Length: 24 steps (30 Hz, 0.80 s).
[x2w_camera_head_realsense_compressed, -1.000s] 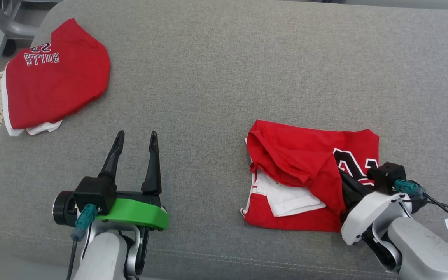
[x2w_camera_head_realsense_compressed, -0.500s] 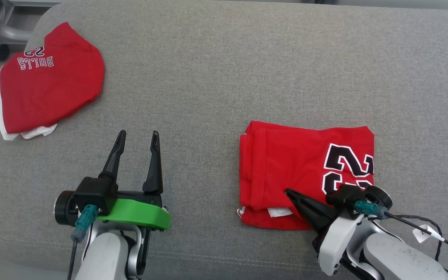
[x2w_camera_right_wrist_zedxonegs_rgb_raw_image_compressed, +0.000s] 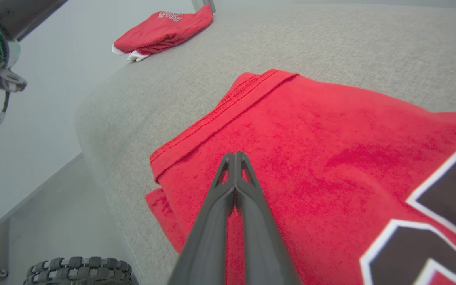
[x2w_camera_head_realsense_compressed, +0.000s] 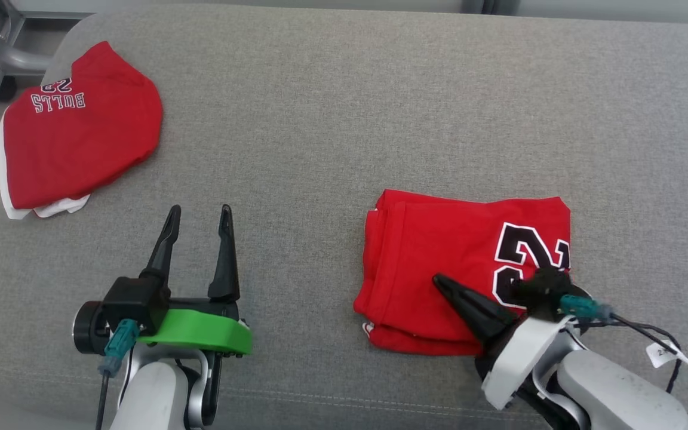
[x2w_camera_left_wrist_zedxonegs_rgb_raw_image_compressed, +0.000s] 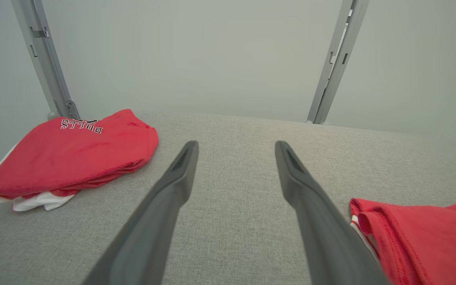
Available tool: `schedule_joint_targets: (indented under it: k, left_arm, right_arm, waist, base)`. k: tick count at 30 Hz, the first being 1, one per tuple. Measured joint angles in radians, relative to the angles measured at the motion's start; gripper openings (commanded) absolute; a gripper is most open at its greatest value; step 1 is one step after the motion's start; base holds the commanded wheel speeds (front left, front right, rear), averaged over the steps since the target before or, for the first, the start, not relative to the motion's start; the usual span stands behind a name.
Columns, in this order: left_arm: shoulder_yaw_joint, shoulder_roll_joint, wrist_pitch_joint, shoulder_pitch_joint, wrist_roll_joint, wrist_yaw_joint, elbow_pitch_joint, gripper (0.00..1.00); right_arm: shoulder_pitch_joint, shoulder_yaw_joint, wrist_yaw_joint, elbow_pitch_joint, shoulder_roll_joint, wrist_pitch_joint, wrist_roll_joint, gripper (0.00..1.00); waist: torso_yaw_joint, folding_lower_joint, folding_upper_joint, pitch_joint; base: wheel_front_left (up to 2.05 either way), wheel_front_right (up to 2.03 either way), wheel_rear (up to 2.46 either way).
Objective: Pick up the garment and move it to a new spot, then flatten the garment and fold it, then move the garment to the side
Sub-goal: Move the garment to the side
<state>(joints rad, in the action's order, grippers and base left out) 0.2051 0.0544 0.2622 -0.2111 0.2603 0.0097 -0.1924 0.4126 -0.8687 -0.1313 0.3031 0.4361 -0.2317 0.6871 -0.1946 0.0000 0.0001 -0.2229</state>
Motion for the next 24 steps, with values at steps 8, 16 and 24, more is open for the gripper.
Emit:
schedule_joint_targets:
  k: [8,16,24]
  left_arm:
    - [-0.034,0.024,0.0,0.033,-0.015,0.009,0.01,1.0]
    - [-0.037,0.041,0.0,0.038,-0.02,0.01,0.011,1.0]
    - [-0.043,0.061,-0.004,0.067,-0.02,0.021,0.016,1.0]
  right_arm:
    - [-0.125,0.336,0.0,-0.095,-0.019,-0.029,0.018,0.0]
    - [-0.237,0.664,0.001,-0.16,-0.092,-0.03,-0.083,0.15]
    - [-0.321,0.802,0.001,-0.183,-0.17,-0.007,-0.215,1.0]
  waist:
    - [0.051,0.0,0.0,0.026]
    - [0.106,0.0,0.0,0.054]
    - [0.159,0.0,0.0,0.096]
  base:
    - [0.0,0.0,0.0]
    - [0.0,0.0,0.0]
    - [0.0,0.0,0.0]
